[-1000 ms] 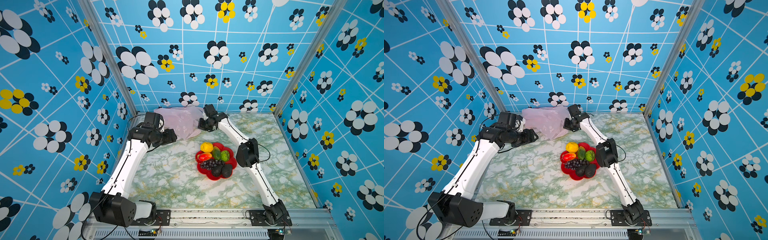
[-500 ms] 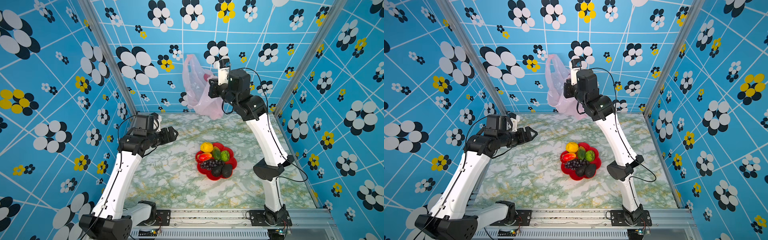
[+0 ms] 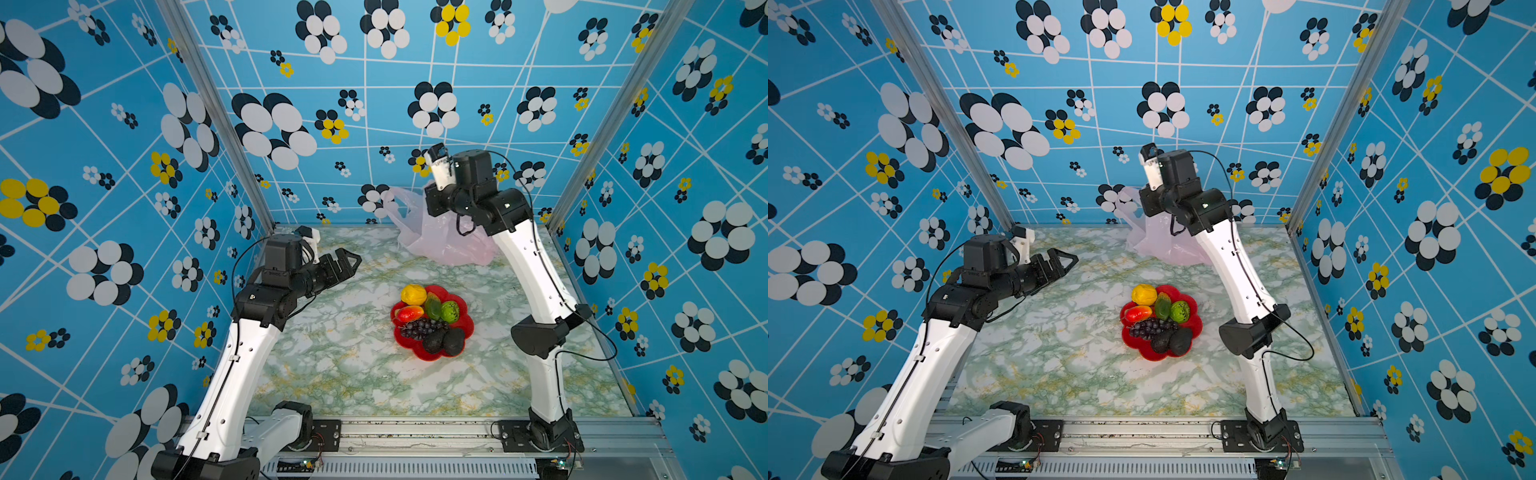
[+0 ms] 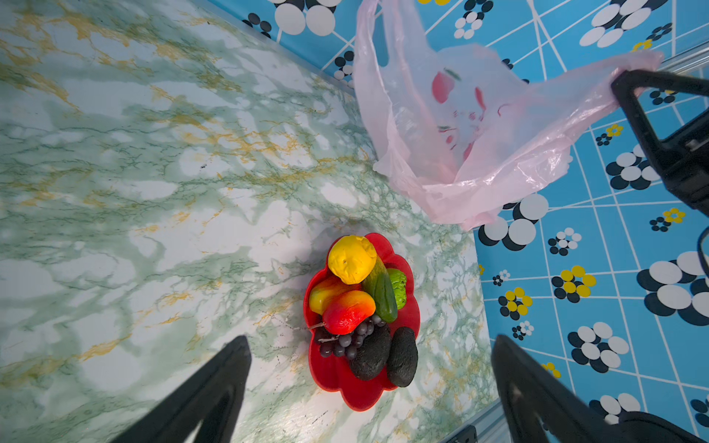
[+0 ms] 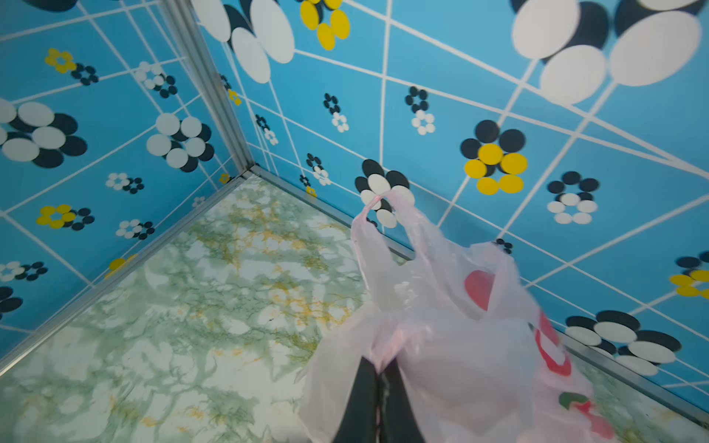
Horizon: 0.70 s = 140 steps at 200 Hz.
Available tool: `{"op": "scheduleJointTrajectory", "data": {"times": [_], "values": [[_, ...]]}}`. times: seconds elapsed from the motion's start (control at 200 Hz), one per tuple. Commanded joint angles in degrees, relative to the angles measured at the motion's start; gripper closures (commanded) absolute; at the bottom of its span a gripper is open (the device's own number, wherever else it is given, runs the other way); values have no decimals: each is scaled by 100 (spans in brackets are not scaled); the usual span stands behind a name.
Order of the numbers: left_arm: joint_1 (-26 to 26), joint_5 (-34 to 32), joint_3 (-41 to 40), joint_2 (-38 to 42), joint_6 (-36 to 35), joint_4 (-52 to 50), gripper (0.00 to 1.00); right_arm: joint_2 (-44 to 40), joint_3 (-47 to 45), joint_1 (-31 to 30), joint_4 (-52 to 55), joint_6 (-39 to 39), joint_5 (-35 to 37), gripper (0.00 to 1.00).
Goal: Place the fruits into the plastic bag
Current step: Shake the plastic bag at the top-center of the table.
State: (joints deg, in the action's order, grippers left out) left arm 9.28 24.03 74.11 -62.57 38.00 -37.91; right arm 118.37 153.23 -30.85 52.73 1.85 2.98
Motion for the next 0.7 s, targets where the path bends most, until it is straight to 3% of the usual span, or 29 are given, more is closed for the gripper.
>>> {"op": "scheduleJointTrajectory", "data": {"times": [0.0, 0.16, 0.39, 0.565, 0.625, 0.695], "values": [[20, 194, 508, -108, 246, -41, 1, -777, -288, -4, -718, -421, -720, 100], [159, 341, 1194, -424, 451, -267, 1, -938, -381, 158, -762, -721, -1090, 100], [153, 708, 2653, -1325, 287, -1979, 1, -1165, -378, 158, -527, -882, -1230, 100], [-282, 1135, 3331, -1795, 156, -2366, 1, -1629, -984, 141, -554, -1107, -1552, 100], [-279, 851, 3841, -2166, -348, -2938, 1, -1957, -1629, 133, -917, -1150, -1565, 100], [-87, 10, 4653, -2609, -1045, -3878, 1, -2300, -2331, 140, -1377, -1113, -1582, 100]]}}
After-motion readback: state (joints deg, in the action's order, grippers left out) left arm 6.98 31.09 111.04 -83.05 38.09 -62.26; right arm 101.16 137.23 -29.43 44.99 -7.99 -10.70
